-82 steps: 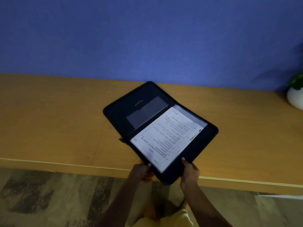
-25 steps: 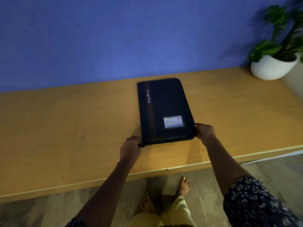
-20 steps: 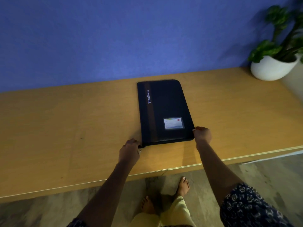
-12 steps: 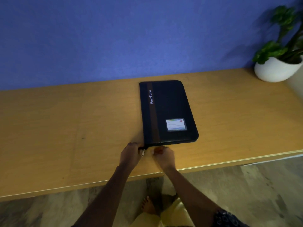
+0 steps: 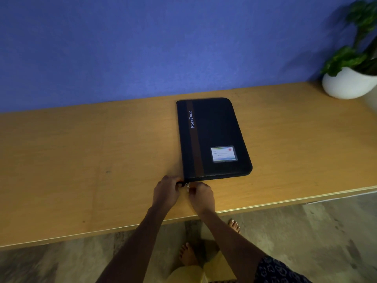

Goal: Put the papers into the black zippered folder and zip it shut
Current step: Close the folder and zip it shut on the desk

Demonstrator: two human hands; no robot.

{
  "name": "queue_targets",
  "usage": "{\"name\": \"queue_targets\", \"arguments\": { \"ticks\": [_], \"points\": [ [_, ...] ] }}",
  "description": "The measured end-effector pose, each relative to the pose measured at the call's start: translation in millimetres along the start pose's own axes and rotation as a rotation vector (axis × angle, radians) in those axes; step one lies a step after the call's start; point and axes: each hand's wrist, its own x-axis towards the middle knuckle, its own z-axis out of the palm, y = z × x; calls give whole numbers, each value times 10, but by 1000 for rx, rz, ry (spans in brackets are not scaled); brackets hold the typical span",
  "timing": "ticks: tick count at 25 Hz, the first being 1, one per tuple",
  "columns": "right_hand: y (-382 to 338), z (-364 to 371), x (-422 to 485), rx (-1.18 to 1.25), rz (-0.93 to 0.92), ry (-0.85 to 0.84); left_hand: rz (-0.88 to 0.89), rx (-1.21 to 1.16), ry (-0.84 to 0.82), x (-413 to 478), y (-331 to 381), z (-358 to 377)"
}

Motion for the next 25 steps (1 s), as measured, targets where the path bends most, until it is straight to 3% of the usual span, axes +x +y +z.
{"name": "queue_targets", "arguments": {
  "ticks": [5, 12, 17, 21, 25],
  "points": [
    [195, -177, 36, -35, 7, 82, 81, 68, 30, -27, 17, 23],
    [1031, -1089, 376, -109, 255, 322, 93, 98, 78, 26, -162, -42],
    [1261, -1384, 631, -193, 120, 260, 127, 181, -5, 63, -109, -87],
    [1374, -1423, 671, -161, 45, 270, 302, 144, 43, 366, 367, -183],
    [1414, -1475, 731, -121, -10, 244, 614, 229, -133, 871, 1290, -61]
  ]
}}
